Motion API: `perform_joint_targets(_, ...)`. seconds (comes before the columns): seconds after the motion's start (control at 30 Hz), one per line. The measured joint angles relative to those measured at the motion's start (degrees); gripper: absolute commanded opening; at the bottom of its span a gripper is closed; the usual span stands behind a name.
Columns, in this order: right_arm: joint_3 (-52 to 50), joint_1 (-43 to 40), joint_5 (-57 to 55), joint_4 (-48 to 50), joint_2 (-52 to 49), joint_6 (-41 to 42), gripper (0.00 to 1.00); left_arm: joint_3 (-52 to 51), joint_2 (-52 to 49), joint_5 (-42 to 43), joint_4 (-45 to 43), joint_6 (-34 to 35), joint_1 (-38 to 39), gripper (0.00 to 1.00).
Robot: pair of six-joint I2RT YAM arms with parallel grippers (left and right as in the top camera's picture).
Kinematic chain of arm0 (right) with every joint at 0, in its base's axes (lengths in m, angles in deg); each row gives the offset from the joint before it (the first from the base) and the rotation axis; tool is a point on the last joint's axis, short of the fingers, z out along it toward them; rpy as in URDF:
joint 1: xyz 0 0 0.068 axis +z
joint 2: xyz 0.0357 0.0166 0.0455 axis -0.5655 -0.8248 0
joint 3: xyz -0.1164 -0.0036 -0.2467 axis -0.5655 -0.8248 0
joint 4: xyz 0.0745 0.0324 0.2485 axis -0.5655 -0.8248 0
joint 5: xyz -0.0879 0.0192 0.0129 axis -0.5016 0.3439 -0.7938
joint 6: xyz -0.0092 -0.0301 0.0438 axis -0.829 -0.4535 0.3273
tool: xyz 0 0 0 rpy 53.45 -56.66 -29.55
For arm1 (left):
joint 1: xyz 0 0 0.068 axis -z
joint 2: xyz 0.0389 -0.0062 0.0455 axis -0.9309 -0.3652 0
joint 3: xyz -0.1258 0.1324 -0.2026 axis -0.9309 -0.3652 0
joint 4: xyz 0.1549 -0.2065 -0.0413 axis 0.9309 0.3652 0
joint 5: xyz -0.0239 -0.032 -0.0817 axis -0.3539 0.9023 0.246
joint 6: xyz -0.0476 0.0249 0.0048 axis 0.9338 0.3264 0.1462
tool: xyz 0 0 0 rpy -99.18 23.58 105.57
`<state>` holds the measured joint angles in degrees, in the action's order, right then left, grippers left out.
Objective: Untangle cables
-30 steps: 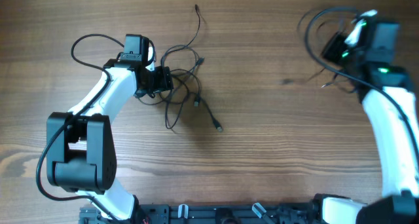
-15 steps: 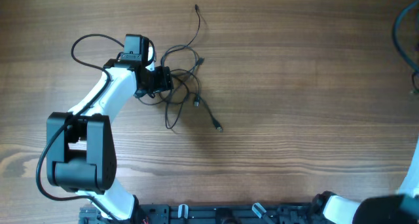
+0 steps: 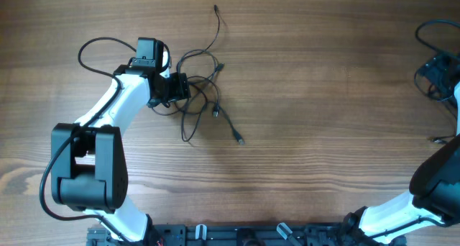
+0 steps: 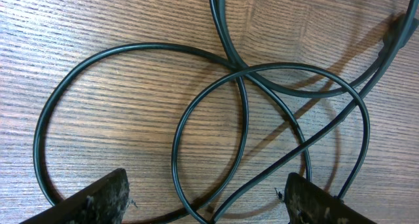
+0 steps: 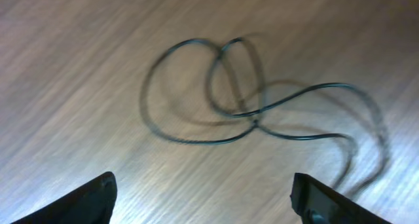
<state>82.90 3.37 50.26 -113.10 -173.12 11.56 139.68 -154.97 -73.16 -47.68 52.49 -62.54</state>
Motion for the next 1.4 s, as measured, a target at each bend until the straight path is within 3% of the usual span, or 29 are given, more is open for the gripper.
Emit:
perform_joint_targets(0.07,0.0,0.0,5.29,-1.84,0.0,-0.09,0.91,0.0,0.0,0.0,0.02,0.0,0.0,0.76)
perform_joint_targets(0.1,0.0,0.0,6.69,-2.19,0.0,-0.11,0.82,0.0,0.0,0.0,0.0,0.0,0.0,0.7)
perform_joint_targets(0.13,0.0,0.0,10.91,-3.91,0.0,-0.55,0.68,0.0,0.0,0.0,0.02,0.0,0.0,0.35)
perform_joint_targets(0.17,0.0,0.0,13.35,-5.18,0.0,-0.72,0.45,0.0,0.0,-0.02,0.0,-0.17,0.0,0.04)
perform_joint_targets(0.2,0.0,0.0,16.46,-7.3,0.0,-1.01,0.23,0.0,0.0,0.04,0.02,0.09,0.0,0.04)
perform_joint_targets(0.23,0.0,0.0,18.14,-8.96,0.0,-1.29,0.09,0.0,0.0,0.04,-0.02,0.0,0.0,0.04)
perform_joint_targets(0.27,0.0,0.09,19.45,-10.54,0.0,-1.2,0.04,0.0,0.0,0.2,-0.11,0.02,0.0,0.04)
perform_joint_targets(0.37,-0.02,1.11,23.3,-15.45,0.0,-1.29,0.04,0.0,0.0,1.44,-0.37,-0.15,0.0,0.07)
perform_joint_targets(0.4,-0.02,2.14,24.46,-17.2,0.0,-1.29,0.05,0.0,0.0,2.05,-0.55,-0.15,0.0,0.22)
perform_joint_targets(0.43,-0.02,3.43,25.2,-18.84,0.0,-1.31,0.12,0.0,0.0,2.51,-0.66,-0.11,0.0,0.43)
perform_joint_targets(0.47,-0.02,4.66,25.62,-19.76,0.0,-1.46,0.24,0.0,0.0,2.75,-0.63,-0.13,0.0,0.63)
perform_joint_targets(0.5,-0.02,6.27,25.92,-20.65,0.0,-1.73,0.33,0.0,0.0,2.89,-0.7,-0.11,0.0,0.73)
perform_joint_targets(0.57,-0.02,9.88,26.49,-21.62,0.0,-2.29,0.4,0.0,0.0,3.13,-0.68,0.04,0.0,0.73)
perform_joint_targets(0.6,-0.02,11.96,26.56,-21.94,0.0,-2.29,0.41,0.0,0.0,3.28,-0.66,0.0,0.0,0.69)
perform_joint_targets(0.63,-0.02,14.05,26.67,-21.97,0.0,-2.51,0.44,0.0,0.0,3.28,-0.66,0.0,0.0,0.54)
perform_joint_targets(0.67,-0.02,16.74,26.73,-21.9,0.0,-2.58,0.44,0.0,0.0,3.28,-0.66,-0.02,0.0,0.17)
perform_joint_targets(0.7,-0.02,19.17,26.8,-21.75,0.0,-2.62,0.44,0.0,0.0,3.3,-0.68,-0.15,0.0,0.04)
perform_joint_targets(0.8,-0.02,25.51,26.95,-20.22,0.0,-2.56,0.34,0.0,0.0,3.17,-0.68,-0.15,0.0,0.04)
perform_joint_targets(1.1,-0.02,44.81,27.74,-11.1,0.0,1.95,0.29,0.0,0.0,-8.85,1.33,5.16,-0.63,0.04)
perform_joint_targets(1.27,-0.11,57.22,27.76,0.79,-0.02,5.38,0.27,0.0,0.0,-10.51,3.37,7.58,-5.9,0.04)
perform_joint_targets(1.33,-0.11,60.94,27.76,4.52,-0.11,6.54,0.27,-0.02,0.0,-10.56,4.04,8.44,-8.0,0.08)
perform_joint_targets(1.4,-0.11,65.09,27.78,7.93,-1.07,7.91,0.27,-0.04,0.0,-10.71,4.39,9.92,-10.14,0.19)
